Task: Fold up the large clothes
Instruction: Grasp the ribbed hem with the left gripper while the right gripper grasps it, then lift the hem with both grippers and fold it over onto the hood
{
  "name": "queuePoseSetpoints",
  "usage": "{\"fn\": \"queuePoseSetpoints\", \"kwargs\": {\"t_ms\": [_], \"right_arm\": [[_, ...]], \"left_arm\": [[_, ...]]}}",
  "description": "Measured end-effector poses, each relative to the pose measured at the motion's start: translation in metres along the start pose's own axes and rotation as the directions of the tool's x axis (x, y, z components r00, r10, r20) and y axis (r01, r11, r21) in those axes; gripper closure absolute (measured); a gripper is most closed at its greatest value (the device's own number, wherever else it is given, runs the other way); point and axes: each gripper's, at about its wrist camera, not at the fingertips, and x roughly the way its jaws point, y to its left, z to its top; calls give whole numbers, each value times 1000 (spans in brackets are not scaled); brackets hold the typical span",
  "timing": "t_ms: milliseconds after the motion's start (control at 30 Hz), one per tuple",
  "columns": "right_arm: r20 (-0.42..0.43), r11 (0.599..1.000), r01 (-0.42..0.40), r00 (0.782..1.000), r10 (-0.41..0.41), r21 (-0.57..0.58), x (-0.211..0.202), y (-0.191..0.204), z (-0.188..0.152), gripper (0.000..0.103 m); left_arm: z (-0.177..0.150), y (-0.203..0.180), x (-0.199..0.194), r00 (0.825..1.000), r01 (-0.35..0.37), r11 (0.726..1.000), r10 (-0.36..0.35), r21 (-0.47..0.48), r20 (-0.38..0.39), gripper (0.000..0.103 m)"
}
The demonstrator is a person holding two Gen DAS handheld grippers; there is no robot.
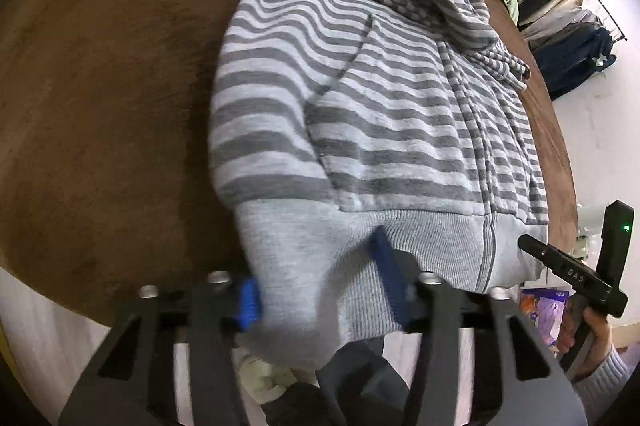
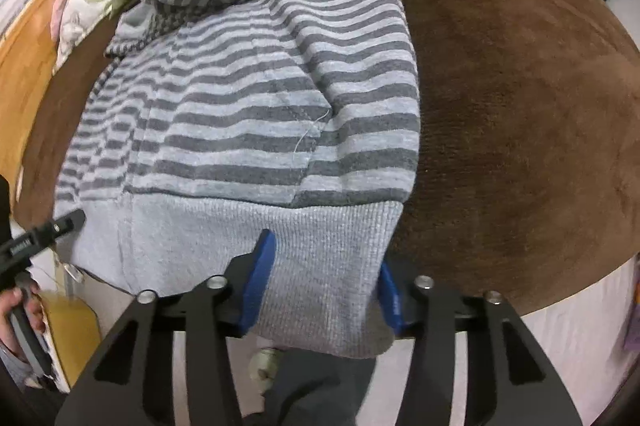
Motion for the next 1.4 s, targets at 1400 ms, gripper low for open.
{"fn": "queuePoseSetpoints", "kwargs": {"t_ms": [1400], "right_arm": [[-36, 998, -66, 997, 65, -21, -78, 8, 27, 98]], "left_arm": [[10, -27, -62, 999, 30, 999, -31, -20, -21, 95]]}}
